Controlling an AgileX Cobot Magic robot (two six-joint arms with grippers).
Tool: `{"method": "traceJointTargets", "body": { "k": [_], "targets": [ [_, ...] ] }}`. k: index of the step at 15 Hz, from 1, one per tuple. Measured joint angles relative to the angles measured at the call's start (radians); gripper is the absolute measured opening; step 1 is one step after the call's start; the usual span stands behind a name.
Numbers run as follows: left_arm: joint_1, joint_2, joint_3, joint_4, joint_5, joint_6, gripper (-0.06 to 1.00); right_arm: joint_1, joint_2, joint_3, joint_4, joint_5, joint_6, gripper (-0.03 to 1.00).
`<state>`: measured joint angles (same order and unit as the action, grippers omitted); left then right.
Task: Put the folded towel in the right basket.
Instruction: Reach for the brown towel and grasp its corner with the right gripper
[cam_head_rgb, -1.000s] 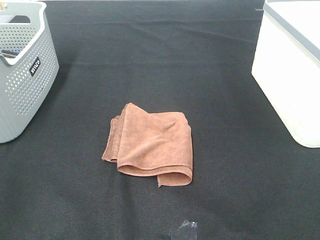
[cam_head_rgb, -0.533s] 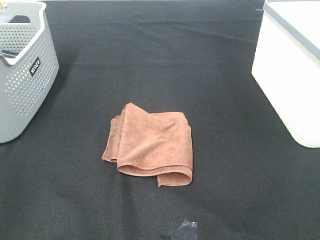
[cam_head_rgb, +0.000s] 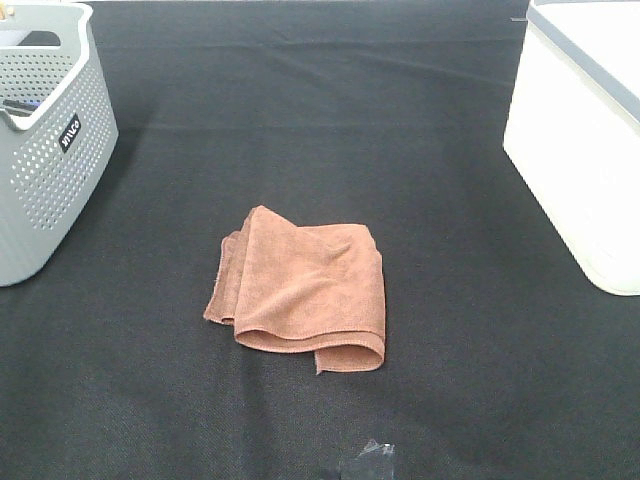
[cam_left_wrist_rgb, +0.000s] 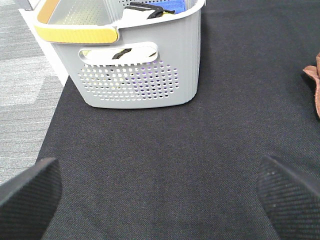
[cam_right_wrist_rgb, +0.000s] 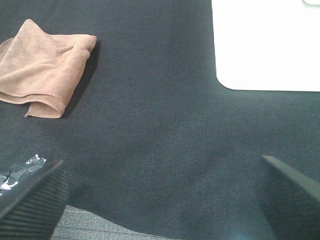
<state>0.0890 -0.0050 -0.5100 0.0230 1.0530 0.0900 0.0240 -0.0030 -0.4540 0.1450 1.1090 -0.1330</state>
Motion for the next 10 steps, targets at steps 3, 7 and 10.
{"method": "traceJointTargets", "body": {
  "k": [3, 7, 10],
  "targets": [
    [0.0, 0.0, 0.0, 0.0, 0.0, 0.0, 0.99, 0.0, 0.025, -0.006, 0.004, 0.014, 0.0, 0.98],
    [0.0, 0.0, 0.0, 0.0, 0.0, 0.0, 0.99, 0.0, 0.466, -0.202, 0.108, 0.073, 0.0, 0.98],
    [0.0, 0.0, 0.0, 0.0, 0.0, 0.0, 0.99, 0.0, 0.728, -0.369, 0.208, 0.087, 0.0, 0.98]
  ]
}}
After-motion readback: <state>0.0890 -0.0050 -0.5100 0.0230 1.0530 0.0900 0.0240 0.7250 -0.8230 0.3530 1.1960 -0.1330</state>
